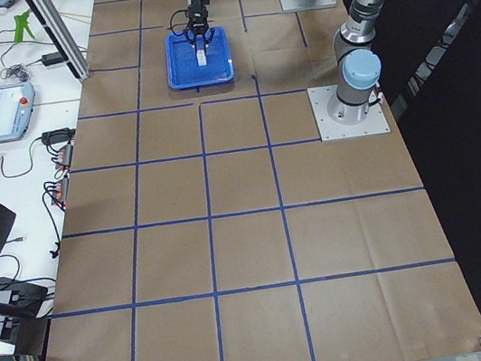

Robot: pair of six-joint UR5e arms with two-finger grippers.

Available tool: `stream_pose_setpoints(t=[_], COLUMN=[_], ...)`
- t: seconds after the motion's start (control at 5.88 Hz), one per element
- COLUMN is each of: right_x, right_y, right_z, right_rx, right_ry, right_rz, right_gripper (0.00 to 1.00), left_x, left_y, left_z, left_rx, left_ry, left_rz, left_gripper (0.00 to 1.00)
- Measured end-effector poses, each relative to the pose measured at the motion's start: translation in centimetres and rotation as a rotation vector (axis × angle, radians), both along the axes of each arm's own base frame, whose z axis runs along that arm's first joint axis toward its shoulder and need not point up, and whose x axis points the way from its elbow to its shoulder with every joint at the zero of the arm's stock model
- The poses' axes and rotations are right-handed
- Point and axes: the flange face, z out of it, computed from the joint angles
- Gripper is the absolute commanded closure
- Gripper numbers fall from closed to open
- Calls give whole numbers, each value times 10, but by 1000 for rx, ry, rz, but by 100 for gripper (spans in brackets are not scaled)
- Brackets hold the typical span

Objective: Assemble white blocks and place on blue tray

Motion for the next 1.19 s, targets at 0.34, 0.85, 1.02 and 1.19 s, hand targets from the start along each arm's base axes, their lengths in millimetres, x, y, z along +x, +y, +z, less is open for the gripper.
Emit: stream_pose_setpoints(t=[0.34, 0.85, 1.02, 1.19], right_x=[0, 0, 0, 0], right_y=[1, 2, 2, 2], right_z=[-1, -2, -2, -2], right_rx=[6, 10, 10, 10], right_ry=[2, 2, 1, 1], right_rz=[-1, -1, 0, 1], right_gripper=[70, 66, 64, 57], left_x=[0, 0, 0, 0], left_y=[0, -1, -1, -1], left_z=[0, -1, -1, 0], left_rx=[0, 1, 0, 0], left_ry=[-1, -1, 0, 0], left_rz=[-1, 0, 0, 0], left_gripper=[1, 1, 1, 1])
